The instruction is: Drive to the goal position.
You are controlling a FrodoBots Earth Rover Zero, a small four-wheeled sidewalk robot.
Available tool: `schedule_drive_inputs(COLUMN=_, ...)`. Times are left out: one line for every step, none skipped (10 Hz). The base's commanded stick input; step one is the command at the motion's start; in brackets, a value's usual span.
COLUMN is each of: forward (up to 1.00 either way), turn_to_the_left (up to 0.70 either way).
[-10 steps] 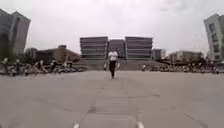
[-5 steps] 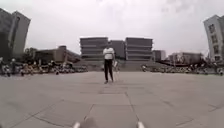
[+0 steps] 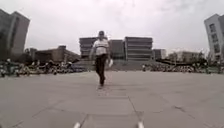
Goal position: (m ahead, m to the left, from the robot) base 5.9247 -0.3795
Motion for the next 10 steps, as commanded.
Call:
schedule_drive_inputs(forward=0.85, turn_to_the_left=-0.16)
schedule_drive_inputs(forward=0.85, turn_to_the_left=-0.13)
schedule_drive_inputs(forward=0.85, turn_to_the_left=-0.09)
schedule_drive_inputs(forward=0.85, turn_to_the_left=0.00)
schedule_drive_inputs(forward=0.85, turn_to_the_left=0.00)
schedule_drive_inputs(forward=0.85, turn_to_the_left=0.00)
schedule_drive_inputs(forward=0.85, turn_to_the_left=0.00)
schedule_drive_inputs(forward=0.85, turn_to_the_left=0.00)
schedule_drive_inputs(forward=0.85, turn_to_the_left=0.00)
schedule_drive_inputs(forward=0.85, turn_to_the_left=0.00)
